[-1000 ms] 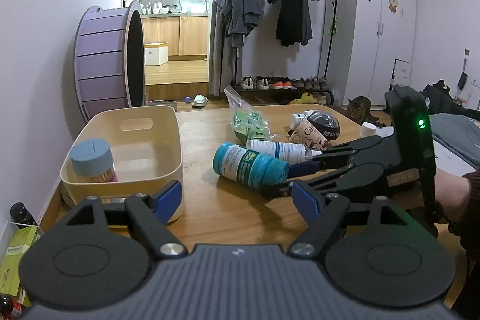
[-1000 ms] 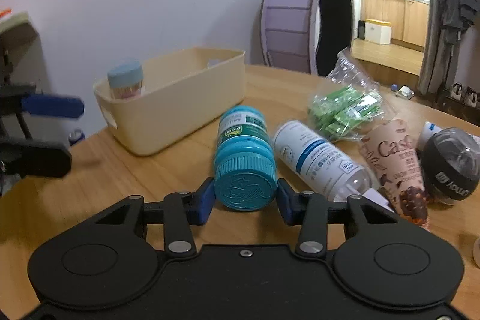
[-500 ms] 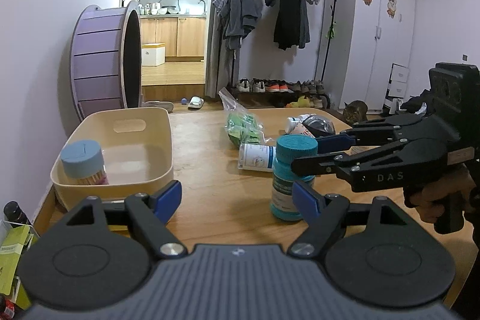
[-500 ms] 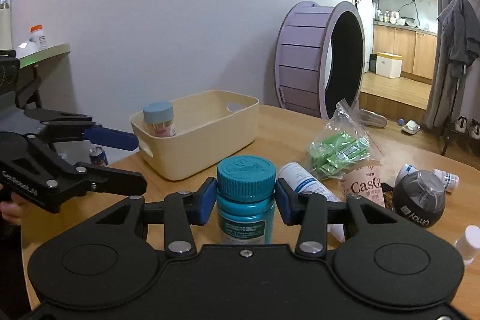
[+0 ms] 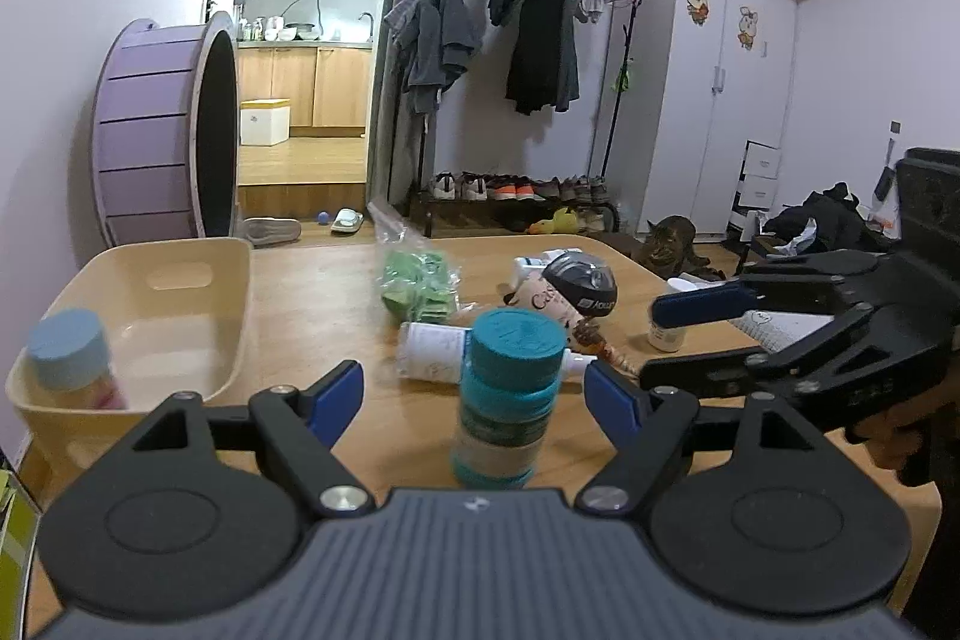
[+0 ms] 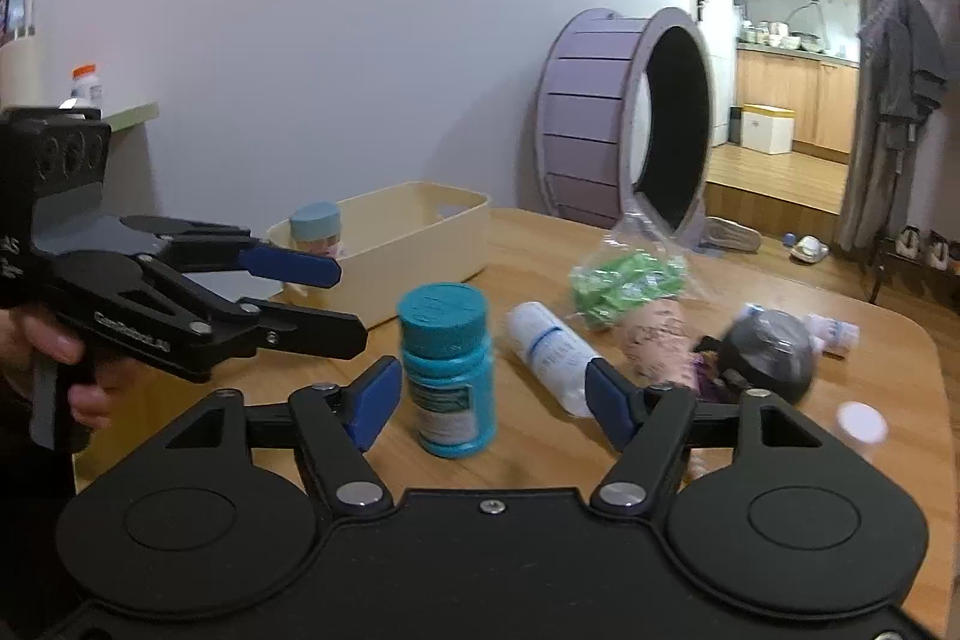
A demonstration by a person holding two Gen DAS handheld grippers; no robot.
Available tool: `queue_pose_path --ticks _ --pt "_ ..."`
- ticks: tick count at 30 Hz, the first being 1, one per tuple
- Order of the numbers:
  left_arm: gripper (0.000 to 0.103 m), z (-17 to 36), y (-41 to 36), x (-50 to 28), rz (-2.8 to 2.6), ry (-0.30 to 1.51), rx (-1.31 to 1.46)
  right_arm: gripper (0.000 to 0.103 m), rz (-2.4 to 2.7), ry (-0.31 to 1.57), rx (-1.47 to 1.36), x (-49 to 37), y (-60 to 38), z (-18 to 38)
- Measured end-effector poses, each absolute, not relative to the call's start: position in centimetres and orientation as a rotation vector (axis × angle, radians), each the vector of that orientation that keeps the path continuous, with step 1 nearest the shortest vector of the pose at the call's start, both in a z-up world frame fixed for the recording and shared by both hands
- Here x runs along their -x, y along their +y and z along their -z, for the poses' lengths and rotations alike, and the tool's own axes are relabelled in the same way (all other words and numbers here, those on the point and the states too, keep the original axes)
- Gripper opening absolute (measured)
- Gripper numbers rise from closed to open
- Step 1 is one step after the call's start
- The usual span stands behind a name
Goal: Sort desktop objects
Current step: 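Pass the teal-capped bottle to the left gripper while the left gripper grasps it, then lower the teal-capped bottle into the cream basket and open the left gripper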
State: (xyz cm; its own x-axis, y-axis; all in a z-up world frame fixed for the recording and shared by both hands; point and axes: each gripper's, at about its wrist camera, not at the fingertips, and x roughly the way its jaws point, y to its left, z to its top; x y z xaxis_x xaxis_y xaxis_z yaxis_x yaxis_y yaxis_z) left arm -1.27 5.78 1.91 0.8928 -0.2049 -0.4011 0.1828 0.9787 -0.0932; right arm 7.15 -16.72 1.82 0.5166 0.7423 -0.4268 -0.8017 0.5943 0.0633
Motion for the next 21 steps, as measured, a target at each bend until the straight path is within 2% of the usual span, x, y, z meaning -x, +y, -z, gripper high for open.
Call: queue_pose_path --ticks 6,13,15,18,21 --pt "0.079 -1.3 4.7 -0.5 0.177 0.419 0.040 0.073 -0.927 0.436 0.091 -7.6 -18.5 -1.6" --pt "0.074 -0.9 4.5 -1.7 0.188 0.402 0.049 0.074 -0.947 0.444 0.068 -7.3 -19.3 -1.3" --pt "0.067 -0.8 4.2 -2.2 0.197 0.404 0.049 0.074 -0.949 0.442 0.056 -7.3 -19.5 -1.4" --pt "0.049 -0.5 3.7 -3.0 0.205 0.427 0.032 0.074 -0.948 0.435 0.057 -7.2 -19.7 -1.5" --pt "0.045 -0.3 3.6 -3.0 0.210 0.427 0.032 0.074 -0.947 0.434 0.054 -7.1 -19.9 -1.5"
